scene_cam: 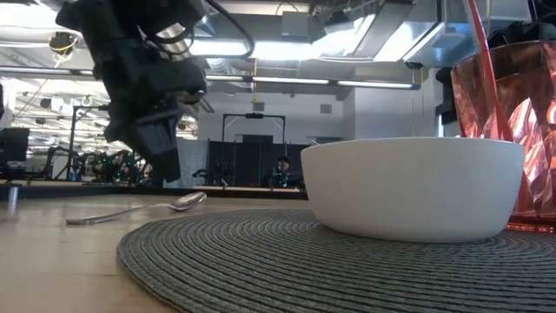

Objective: Pick & Place Utensil
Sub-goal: Put the silver spoon into the white bowl, then return to Home Position

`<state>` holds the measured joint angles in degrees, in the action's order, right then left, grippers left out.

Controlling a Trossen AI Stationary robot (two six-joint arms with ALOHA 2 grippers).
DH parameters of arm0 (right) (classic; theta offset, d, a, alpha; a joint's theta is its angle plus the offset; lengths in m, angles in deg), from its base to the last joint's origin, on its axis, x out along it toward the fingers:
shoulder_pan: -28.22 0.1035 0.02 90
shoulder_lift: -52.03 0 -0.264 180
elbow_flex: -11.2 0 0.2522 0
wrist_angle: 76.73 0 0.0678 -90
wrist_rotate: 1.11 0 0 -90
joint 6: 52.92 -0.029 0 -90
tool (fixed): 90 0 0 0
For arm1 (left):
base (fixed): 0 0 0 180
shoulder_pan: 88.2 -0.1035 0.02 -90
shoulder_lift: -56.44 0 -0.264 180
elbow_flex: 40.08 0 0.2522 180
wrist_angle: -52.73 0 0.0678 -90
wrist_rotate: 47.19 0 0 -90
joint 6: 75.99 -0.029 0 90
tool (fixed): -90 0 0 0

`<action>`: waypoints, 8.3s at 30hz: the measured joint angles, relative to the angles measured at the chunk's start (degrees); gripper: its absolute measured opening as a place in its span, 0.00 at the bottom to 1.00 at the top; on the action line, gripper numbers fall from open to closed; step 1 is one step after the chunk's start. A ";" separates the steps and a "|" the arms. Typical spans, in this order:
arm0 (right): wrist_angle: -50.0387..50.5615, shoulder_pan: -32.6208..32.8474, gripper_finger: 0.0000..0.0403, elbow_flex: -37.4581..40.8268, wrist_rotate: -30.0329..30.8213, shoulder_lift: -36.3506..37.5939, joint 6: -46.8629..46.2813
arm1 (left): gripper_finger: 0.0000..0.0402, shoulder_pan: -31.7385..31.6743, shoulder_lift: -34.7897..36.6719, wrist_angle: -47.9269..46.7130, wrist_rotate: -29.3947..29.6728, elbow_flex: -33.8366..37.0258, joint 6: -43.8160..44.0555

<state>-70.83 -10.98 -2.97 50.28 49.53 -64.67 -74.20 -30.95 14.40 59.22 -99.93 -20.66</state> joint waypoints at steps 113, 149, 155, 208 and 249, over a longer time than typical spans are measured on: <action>-2.18 0.00 0.04 0.00 -4.59 0.00 0.20 | 0.00 7.65 -3.40 -31.37 17.71 -45.84 -50.39; -23.02 11.82 0.00 -9.66 2.78 -25.43 -1.96 | 0.01 -22.41 66.36 39.35 15.82 35.80 -59.68; -16.15 26.18 0.00 -9.66 14.14 -24.73 3.75 | 0.01 -26.90 66.36 43.27 7.56 40.73 -60.51; -1.95 36.99 0.01 0.00 28.66 2.42 18.18 | 0.00 -13.79 73.37 30.26 -8.06 41.15 -58.69; 5.42 34.50 0.01 0.02 29.09 2.27 11.88 | 0.00 7.43 85.70 28.86 20.58 45.59 -64.03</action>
<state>-65.41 23.52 -2.95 79.37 51.80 -52.79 -66.77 54.74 43.26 79.80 -54.34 -84.69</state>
